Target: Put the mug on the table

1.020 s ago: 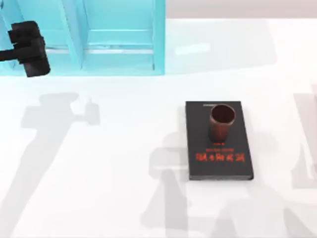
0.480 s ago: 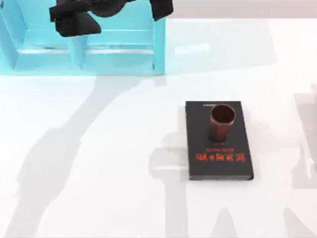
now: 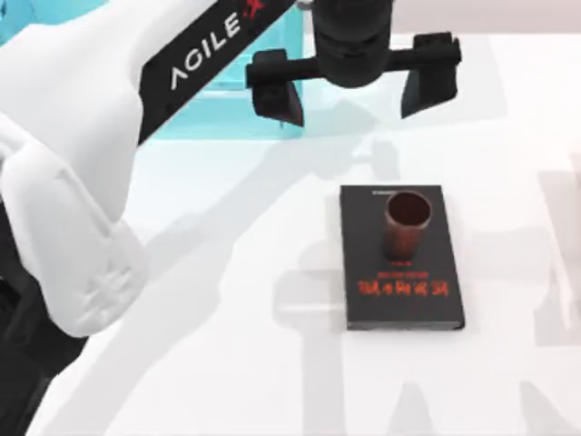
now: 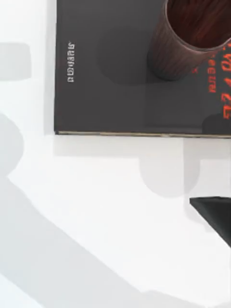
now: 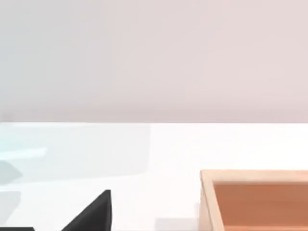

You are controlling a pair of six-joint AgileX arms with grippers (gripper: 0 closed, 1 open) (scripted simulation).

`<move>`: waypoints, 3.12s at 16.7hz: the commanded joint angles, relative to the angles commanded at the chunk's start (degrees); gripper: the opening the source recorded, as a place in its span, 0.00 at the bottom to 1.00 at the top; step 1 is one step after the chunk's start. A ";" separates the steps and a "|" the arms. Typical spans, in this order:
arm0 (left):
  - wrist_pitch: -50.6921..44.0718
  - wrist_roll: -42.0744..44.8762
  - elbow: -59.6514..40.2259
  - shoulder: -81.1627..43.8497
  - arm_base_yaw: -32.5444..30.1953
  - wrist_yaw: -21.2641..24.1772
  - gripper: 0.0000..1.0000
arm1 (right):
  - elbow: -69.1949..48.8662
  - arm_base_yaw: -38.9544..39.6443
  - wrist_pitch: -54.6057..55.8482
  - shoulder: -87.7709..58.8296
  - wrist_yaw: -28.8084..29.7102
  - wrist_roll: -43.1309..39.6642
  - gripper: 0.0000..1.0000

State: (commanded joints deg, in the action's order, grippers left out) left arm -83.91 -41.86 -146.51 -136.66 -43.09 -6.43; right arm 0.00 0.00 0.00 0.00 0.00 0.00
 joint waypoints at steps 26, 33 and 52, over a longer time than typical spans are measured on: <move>7.11 -4.46 8.05 -7.32 -5.77 -1.53 1.00 | 0.00 0.00 0.00 0.00 0.00 0.00 1.00; 14.94 -4.06 17.15 -5.79 -5.41 -1.51 1.00 | 0.00 0.00 0.00 0.00 0.00 0.00 1.00; 14.94 -4.06 17.15 -5.79 -5.41 -1.51 0.00 | 0.00 0.00 0.00 0.00 0.00 0.00 1.00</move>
State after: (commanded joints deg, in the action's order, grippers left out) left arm -68.96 -45.92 -129.37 -142.45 -48.49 -7.94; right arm 0.00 0.00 0.00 0.00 0.00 0.00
